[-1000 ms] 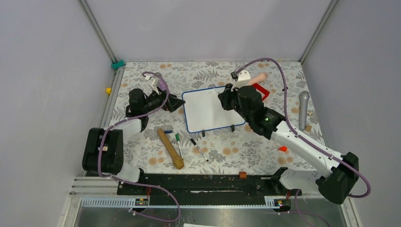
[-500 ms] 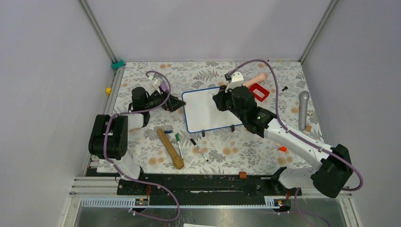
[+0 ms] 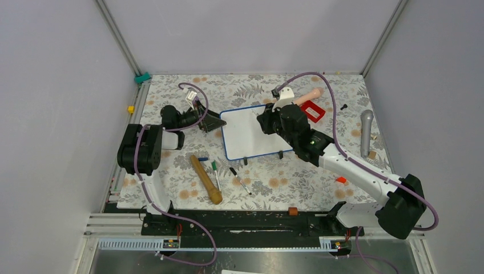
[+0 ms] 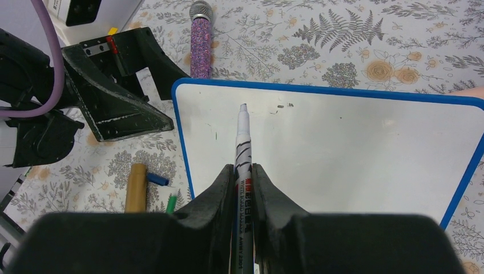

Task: Write a sentence on the whiteboard
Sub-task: Hold the whiteboard on the whiteboard stand.

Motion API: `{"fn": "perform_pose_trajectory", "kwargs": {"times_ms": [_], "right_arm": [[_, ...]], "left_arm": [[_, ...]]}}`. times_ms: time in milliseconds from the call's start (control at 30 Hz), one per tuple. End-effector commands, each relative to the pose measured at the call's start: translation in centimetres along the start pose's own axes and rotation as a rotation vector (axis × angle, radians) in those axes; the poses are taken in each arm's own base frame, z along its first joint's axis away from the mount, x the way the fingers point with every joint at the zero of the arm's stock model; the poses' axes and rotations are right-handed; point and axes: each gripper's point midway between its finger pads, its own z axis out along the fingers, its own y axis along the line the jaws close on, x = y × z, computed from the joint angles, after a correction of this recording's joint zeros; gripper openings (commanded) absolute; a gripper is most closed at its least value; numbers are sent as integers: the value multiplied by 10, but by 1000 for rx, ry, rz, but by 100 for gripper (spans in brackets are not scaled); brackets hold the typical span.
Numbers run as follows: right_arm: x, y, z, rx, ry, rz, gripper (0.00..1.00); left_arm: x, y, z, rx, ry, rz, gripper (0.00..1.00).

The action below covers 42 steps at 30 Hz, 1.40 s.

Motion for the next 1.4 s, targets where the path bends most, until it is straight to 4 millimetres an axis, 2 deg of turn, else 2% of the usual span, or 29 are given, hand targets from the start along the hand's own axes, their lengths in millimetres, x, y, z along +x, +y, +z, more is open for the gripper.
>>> {"fn": "perform_pose_trajectory", "kwargs": {"times_ms": [0, 167, 667, 733, 800, 900, 1167, 1200, 1233, 1333, 1367], "right_arm": [[-26, 5, -10, -19, -69, 2, 0], [-24, 2, -13, -10, -67, 2, 0], [-19, -2, -16, 3, -50, -1, 0], [-20, -2, -18, 3, -55, 0, 0], [-23, -2, -19, 3, -64, 6, 0], [-27, -2, -21, -1, -86, 6, 0], [-22, -4, -17, 7, -82, -2, 0], [-22, -4, -17, 6, -81, -2, 0], [-21, -3, -16, 4, -78, -4, 0], [-22, -3, -16, 0, -79, -7, 0], [-21, -3, -16, -1, -78, -9, 0]], "left_arm": [[-21, -25, 1, 122, -19, 122, 99], [-15, -22, 7, 132, -7, 88, 99], [-3, -31, 12, 146, 6, 88, 98], [-3, -33, 11, 142, 1, 95, 81], [-2, -37, 10, 146, 2, 110, 70], [-3, -42, 9, 150, 0, 136, 67], [1, -46, 9, 164, 15, 144, 65], [1, -46, 10, 167, 16, 144, 60], [2, -45, 10, 168, 19, 140, 51], [1, -44, 11, 169, 20, 134, 46], [2, -44, 11, 172, 23, 135, 33]]}}
